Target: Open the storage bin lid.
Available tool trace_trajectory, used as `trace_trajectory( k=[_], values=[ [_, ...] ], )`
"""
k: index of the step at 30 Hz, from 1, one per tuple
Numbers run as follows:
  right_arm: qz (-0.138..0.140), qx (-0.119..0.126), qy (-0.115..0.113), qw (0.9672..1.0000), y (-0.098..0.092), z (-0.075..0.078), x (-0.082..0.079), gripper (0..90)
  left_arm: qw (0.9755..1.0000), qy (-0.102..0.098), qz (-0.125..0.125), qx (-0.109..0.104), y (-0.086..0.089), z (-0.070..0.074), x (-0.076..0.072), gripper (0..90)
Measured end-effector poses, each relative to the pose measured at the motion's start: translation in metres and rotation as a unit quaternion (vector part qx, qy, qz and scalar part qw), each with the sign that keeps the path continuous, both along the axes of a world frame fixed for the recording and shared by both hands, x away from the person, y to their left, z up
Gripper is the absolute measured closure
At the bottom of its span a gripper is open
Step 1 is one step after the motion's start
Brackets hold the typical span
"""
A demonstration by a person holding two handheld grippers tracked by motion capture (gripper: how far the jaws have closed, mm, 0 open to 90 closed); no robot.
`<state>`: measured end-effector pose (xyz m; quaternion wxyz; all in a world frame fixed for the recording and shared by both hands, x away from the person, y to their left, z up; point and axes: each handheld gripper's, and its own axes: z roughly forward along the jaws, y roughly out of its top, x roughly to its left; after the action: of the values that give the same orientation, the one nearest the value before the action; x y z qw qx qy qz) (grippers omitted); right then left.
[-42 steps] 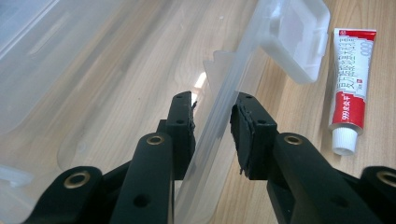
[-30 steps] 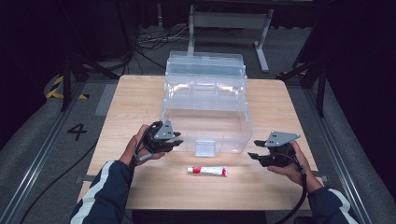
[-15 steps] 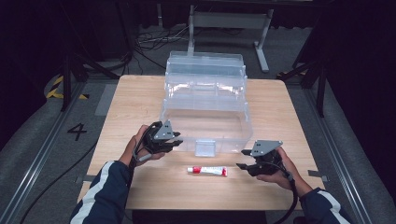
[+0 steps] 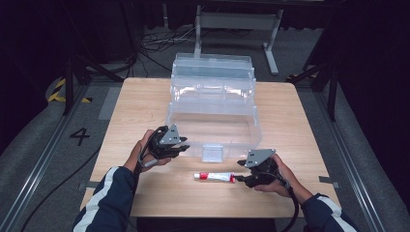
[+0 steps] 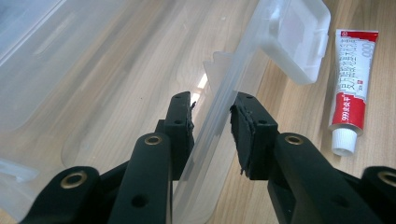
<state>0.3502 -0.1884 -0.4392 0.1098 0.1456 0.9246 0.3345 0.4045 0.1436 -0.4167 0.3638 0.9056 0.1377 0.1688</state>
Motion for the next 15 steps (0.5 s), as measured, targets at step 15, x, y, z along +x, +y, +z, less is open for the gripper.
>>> trace_trajectory(
  k=[15],
  values=[
    [0.058, -0.028, 0.008, 0.9979, 0.048, -0.005, -0.002, 46.5, 1.0, 0.002, 0.0, 0.0, 0.0, 0.0, 0.0, 68.8]
  ],
)
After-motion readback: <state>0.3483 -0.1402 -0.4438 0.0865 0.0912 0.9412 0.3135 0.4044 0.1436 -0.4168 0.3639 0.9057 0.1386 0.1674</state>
